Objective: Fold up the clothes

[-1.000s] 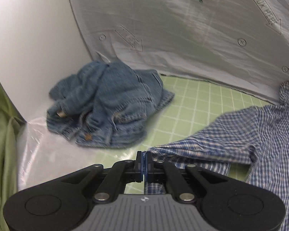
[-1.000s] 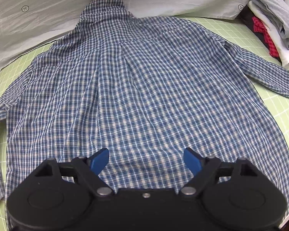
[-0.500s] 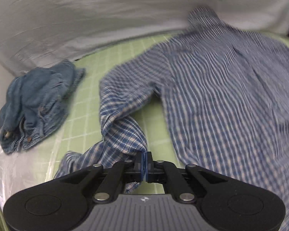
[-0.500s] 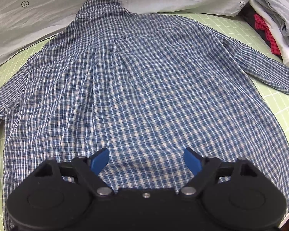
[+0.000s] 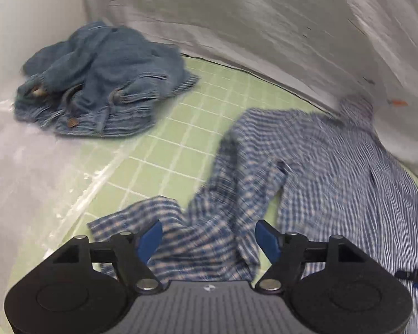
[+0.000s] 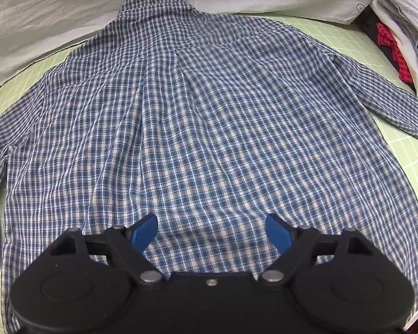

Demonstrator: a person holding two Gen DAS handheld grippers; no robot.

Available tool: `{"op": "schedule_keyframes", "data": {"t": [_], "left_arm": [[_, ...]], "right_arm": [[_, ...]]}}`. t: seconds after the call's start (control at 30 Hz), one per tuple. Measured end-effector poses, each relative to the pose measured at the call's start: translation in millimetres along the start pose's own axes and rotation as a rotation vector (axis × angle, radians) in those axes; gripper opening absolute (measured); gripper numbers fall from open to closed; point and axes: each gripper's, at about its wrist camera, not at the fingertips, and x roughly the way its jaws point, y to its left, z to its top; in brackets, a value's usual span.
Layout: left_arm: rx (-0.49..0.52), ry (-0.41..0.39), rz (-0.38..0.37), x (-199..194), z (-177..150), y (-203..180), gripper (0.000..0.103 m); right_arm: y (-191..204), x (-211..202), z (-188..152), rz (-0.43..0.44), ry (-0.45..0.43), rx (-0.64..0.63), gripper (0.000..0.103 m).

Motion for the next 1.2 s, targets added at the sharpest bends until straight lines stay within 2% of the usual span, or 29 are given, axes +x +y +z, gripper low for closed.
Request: {"op": "schedule_keyframes", "data": {"t": [0.13,0.3,0.43,0.47,0.5,0.53,0.57,0.6,0.63,0.7,0.87,0.97,1.03,1.07,1.1,1.13,1.2], "left_arm": [[-0.082,0.056,0.108,20,-1,23,0.076],[-0.149,0.116,0.11,38,-14,36,0.077],[-0.116,0.09,0.122,41,-21,33,0.073],[-0.104,0.078,0.128,40,-21,32,0.059],[-0.092,0.069,0.137,39,-21,30,0.04],[-0.091,0.066,0.145,39,-20,31,0.029],[-0.092,0.065,0.153,39,-19,32,0.011],[-0.108,0.063,0.144,38,-17,35,0.001],[-0.13,0.061,0.129,37,-16,38,0.0],[-0.135,0.039,0.156,30,-9,43,0.0],[-0.098,-0.073,0.221,-4,18,60,0.0],[-0.094,-0.034,0.22,0,26,76,0.005],[-0.115,0.008,0.201,8,20,81,0.027],[-0.124,0.029,0.18,11,14,79,0.042],[-0.134,0.051,0.158,15,8,78,0.05],[-0.143,0.072,0.136,18,2,77,0.053],[-0.149,0.094,0.126,24,-9,70,0.072]], "right_arm": [[1,1,0,-0.001,0.006,-0.004,0.085],[1,1,-1,-0.012,0.012,-0.002,0.085],[1,2,-2,-0.02,0.019,-0.004,0.085],[1,2,-2,-0.02,0.021,-0.006,0.085],[3,3,-3,-0.02,0.023,-0.009,0.085],[4,3,-3,-0.019,0.025,-0.013,0.085],[5,3,-3,-0.018,0.026,-0.019,0.085],[7,3,-3,-0.017,0.027,-0.026,0.085],[9,3,-3,-0.016,0.026,-0.033,0.085],[13,3,-3,-0.013,0.024,-0.047,0.085],[17,3,-4,-0.012,0.025,-0.063,0.085],[18,3,-5,-0.013,0.027,-0.068,0.085],[19,4,-5,-0.014,0.029,-0.071,0.085],[19,4,-5,-0.014,0.03,-0.073,0.085],[20,4,-6,-0.014,0.031,-0.075,0.085],[20,4,-6,-0.015,0.031,-0.077,0.085],[21,4,-6,-0.015,0.033,-0.08,0.085]]}}
